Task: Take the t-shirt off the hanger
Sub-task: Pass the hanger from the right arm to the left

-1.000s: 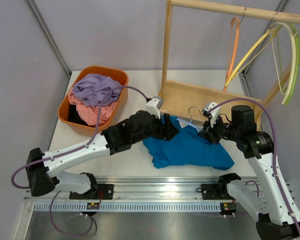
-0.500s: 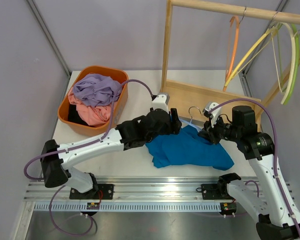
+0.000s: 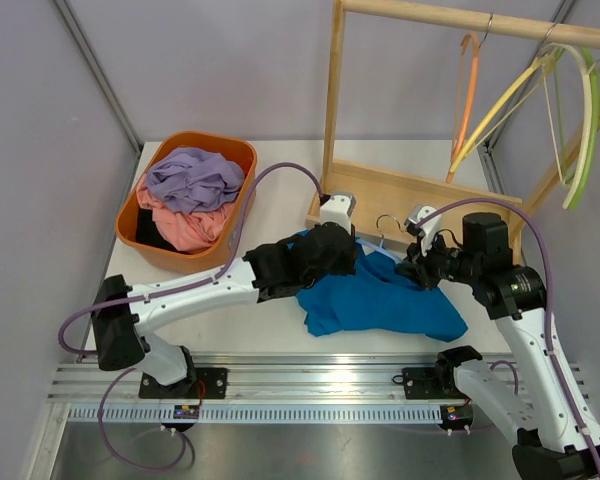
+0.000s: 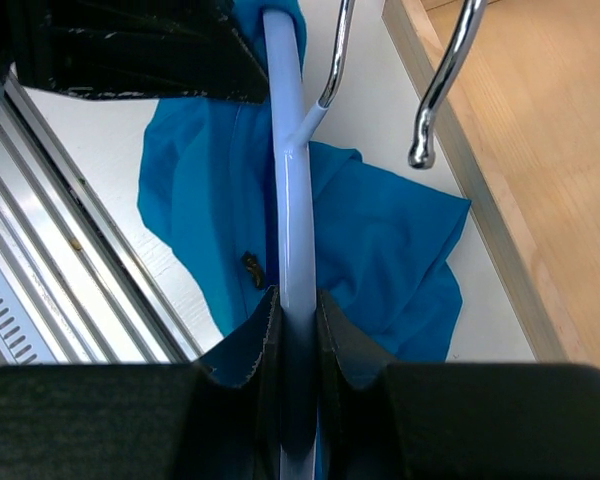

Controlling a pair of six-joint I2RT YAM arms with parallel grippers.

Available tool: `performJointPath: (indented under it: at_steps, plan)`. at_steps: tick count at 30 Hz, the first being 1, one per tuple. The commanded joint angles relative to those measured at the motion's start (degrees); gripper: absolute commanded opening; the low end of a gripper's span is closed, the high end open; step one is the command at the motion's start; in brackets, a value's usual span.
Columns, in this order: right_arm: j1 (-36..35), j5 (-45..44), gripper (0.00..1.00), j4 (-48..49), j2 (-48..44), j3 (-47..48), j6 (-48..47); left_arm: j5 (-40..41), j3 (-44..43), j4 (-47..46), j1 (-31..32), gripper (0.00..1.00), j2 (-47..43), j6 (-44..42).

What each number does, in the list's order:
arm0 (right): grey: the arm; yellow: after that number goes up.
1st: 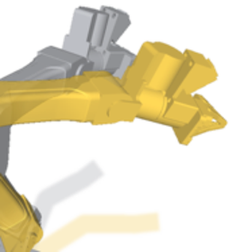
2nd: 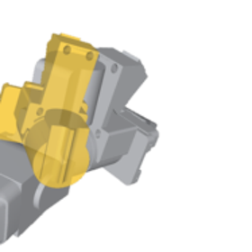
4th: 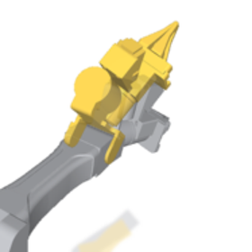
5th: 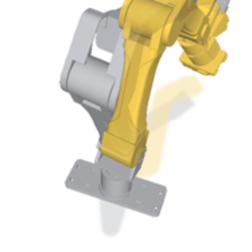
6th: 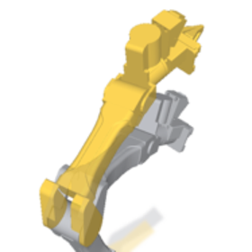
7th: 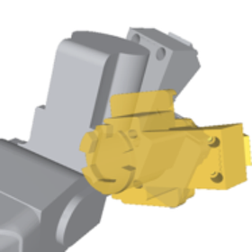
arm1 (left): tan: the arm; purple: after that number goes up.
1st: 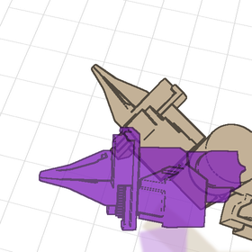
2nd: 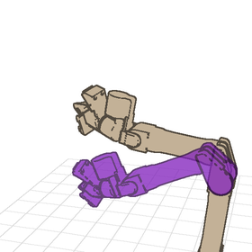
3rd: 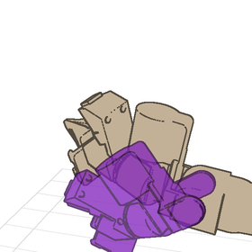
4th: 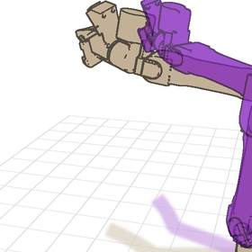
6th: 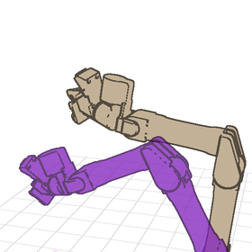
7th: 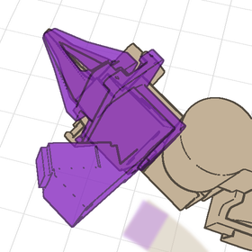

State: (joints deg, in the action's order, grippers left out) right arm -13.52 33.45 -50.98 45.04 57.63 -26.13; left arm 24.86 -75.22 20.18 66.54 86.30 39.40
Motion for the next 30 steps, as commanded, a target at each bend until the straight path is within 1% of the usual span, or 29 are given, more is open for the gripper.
performJointPath:
  at_steps: [1, 3, 9, 13, 15, 17, 18, 20, 21, 23, 24, 25, 26, 27, 29, 30]
  plan:
    - [-0.19, 1.69, 0.0, 4.14, 0.14, 0.64, -0.59, -4.81, -2.38, -7.25, 1.83, 0.0, -3.77, -4.14]
    - [-0.28, 2.93, 0.0, 4.14, 0.58, 0.91, -1.29, -9.01, -3.35, -8.49, 2.36, 0.0, -3.86, -4.42]
    - [-0.19, 5.13, 0.0, 4.84, 2.07, 2.23, -1.2, -16.32, -7.13, -9.55, 3.85, 0.0, -2.46, -5.82]
    - [-0.19, 8.54, 0.0, 5.01, 2.51, 4.07, -0.68, -16.95, -7.31, -9.11, 4.03, 0.0, -1.75, -6.44]
    - [-0.19, 9.44, 0.0, 4.93, 2.69, 4.77, 0.02, -16.95, -5.21, -9.28, 3.86, 0.27, -2.45, -6.87]
    - [-0.19, 10.4, 0.0, 4.66, 2.86, 5.83, -0.06, -17.48, -3.1, -9.02, 3.51, 0.49, -3.5, -7.49]
    - [-0.19, 10.58, 0.0, 3.97, 3.04, 6.18, -0.15, -18.78, -2.31, -9.02, 2.9, 0.62, -5.25, -7.93]
    - [-0.19, 11.81, 0.0, 3.0, 3.21, 6.88, -0.94, -19.93, -0.64, -9.28, 2.63, 0.75, -7.63, -10.47]
    - [-0.19, 12.16, 0.0, 2.73, 3.39, 7.06, -1.2, -21.42, 1.02, -9.46, 2.19, 0.84, -10.08, -11.61]
    - [-0.19, 14.18, 0.0, 1.24, 3.83, 7.5, -2.69, -23.1, 1.92, -8.76, 1.66, 0.89, -12.73, -15.21]
    - [-0.19, 14.88, 0.0, 0.89, 3.83, 7.76, -3.13, -24.58, 1.83, -6.93, 1.49, 0.95, -13.96, -16.62]
    - [-0.11, 15.93, 0.0, 0.36, 4.09, 7.85, -4.18, -24.69, 1.31, -5.26, 1.48, 0.96, -16.4, -19.16]
    - [-0.1, 16.29, 0.0, -0.25, 4.18, 7.94, -4.54, -26.43, 0.43, -3.5, 1.4, 0.97, -17.56, -20.75]
    - [-0.1, 16.9, 0.0, -0.61, 4.53, 8.11, -5.76, -28.27, -1.49, 0.69, 1.4, 0.99, -20.01, -23.98]
    - [-0.1, 17.7, 0.0, -2.7, 5.49, 8.64, -7.6, -27.77, -3.69, 5.45, 1.4, 0.99, -22.48, -26.9]
    - [-0.1, 18.05, 0.0, -3.15, 5.85, 8.9, -8.4, -26.54, -4.58, 9.92, 1.48, 0.99, -23.71, -28.92]
